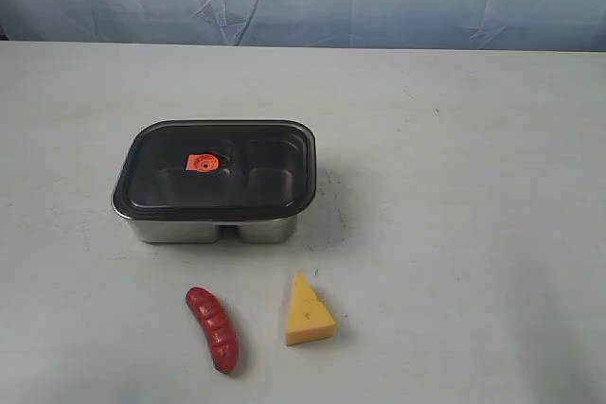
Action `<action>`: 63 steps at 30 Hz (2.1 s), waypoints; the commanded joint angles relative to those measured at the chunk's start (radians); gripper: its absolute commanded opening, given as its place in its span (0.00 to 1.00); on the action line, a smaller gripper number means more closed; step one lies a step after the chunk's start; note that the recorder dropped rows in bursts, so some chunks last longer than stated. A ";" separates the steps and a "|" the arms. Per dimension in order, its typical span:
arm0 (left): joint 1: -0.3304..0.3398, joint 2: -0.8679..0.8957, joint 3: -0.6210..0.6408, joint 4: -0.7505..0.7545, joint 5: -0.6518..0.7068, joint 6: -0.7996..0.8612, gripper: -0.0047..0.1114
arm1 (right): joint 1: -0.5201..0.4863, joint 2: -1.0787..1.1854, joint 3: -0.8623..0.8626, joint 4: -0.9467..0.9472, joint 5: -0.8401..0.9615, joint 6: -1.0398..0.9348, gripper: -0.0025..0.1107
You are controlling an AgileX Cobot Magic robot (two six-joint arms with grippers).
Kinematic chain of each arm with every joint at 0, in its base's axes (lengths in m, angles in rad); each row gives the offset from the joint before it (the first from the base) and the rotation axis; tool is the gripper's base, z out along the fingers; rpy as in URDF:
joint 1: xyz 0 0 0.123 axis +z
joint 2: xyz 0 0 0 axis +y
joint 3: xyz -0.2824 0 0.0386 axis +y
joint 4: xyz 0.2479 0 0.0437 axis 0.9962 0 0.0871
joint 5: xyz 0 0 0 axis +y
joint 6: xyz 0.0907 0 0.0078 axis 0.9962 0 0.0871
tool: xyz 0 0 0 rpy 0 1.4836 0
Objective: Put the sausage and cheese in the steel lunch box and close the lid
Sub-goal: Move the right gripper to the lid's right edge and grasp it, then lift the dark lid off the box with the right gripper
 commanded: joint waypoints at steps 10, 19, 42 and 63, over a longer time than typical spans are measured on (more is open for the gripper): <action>0.005 -0.004 0.002 -0.001 -0.011 0.000 0.04 | 0.036 0.000 -0.205 0.748 0.283 -0.781 0.02; 0.005 -0.004 0.002 -0.001 -0.011 0.000 0.04 | 0.042 1.051 -0.446 1.138 0.770 -1.442 0.02; 0.005 -0.004 0.002 -0.001 -0.011 0.000 0.04 | 0.345 2.027 -0.947 1.508 0.899 -1.730 0.46; 0.005 -0.004 0.002 -0.001 -0.011 0.000 0.04 | 0.347 2.027 -0.952 1.504 0.813 -1.724 0.02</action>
